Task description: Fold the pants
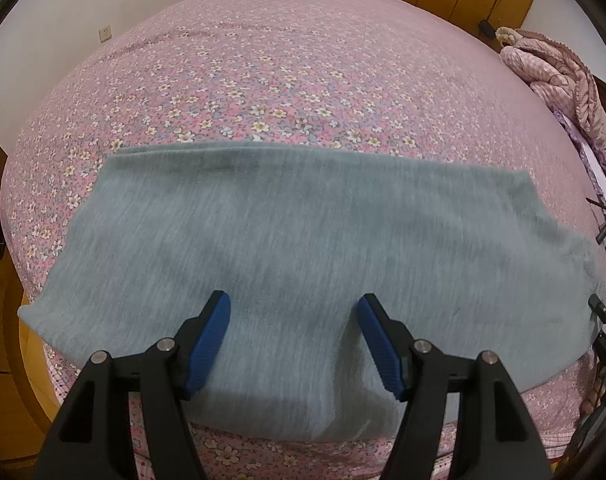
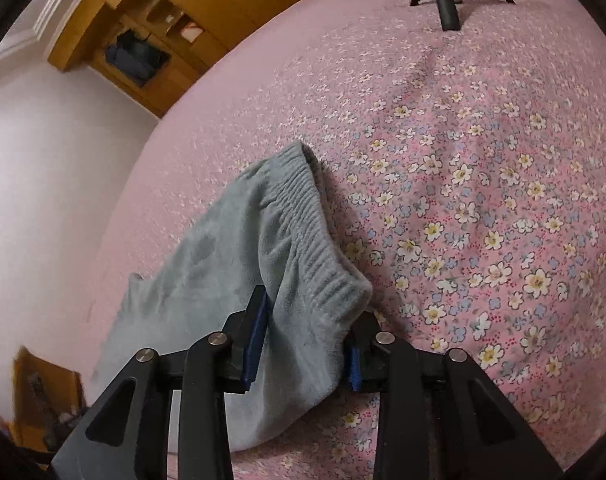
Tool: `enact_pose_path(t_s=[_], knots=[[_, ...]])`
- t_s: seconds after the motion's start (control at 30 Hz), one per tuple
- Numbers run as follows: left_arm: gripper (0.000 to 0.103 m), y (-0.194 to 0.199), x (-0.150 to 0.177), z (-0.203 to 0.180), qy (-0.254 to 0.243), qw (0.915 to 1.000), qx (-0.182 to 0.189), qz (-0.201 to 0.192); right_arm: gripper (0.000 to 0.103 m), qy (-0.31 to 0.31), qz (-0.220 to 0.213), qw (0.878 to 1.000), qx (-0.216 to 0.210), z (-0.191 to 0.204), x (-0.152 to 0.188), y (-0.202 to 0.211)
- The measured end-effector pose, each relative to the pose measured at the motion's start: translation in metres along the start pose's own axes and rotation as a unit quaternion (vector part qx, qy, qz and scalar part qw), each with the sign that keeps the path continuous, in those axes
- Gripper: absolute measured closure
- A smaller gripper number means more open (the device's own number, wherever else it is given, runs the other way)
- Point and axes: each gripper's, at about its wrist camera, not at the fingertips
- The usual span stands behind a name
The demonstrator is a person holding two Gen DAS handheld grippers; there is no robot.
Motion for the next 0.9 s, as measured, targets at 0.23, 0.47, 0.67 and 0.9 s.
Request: enact_pose_path(t_s=[0.23, 0.47, 0.67, 0.9], knots=[[0.033, 0.007, 0.000, 0.001, 0.008, 1.0000, 0.004, -0.003, 0.072, 0.074, -0.043, 0.995, 0.046, 0.030, 0.007, 0.025], [0.033, 0.022, -0.001, 0.013, 0.020, 0.9996, -0.002, -0.020, 0.073, 0.172, -0.087, 0.980, 0.056, 0.100, 0.016, 0.051], [0.033, 0.038, -0.003, 0.026, 0.032, 0.9987, -0.009, -0.038, 0.074, 0.264, -0.104, 0.958, 0.023, 0.160, 0.034, 0.063], [0.033, 0.052, -0.007, 0.044, 0.050, 0.9970, -0.011, -0.058, 0.076, 0.339, -0.098, 0.935, -0.029, 0.214, 0.057, 0.060]])
Point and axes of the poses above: each gripper's, at about its wrist camera, not at the fingertips, and y roughly against the way its jaws point, z to its left, x to its underside, and after that the axes turned 11 degrees about x, right-handed
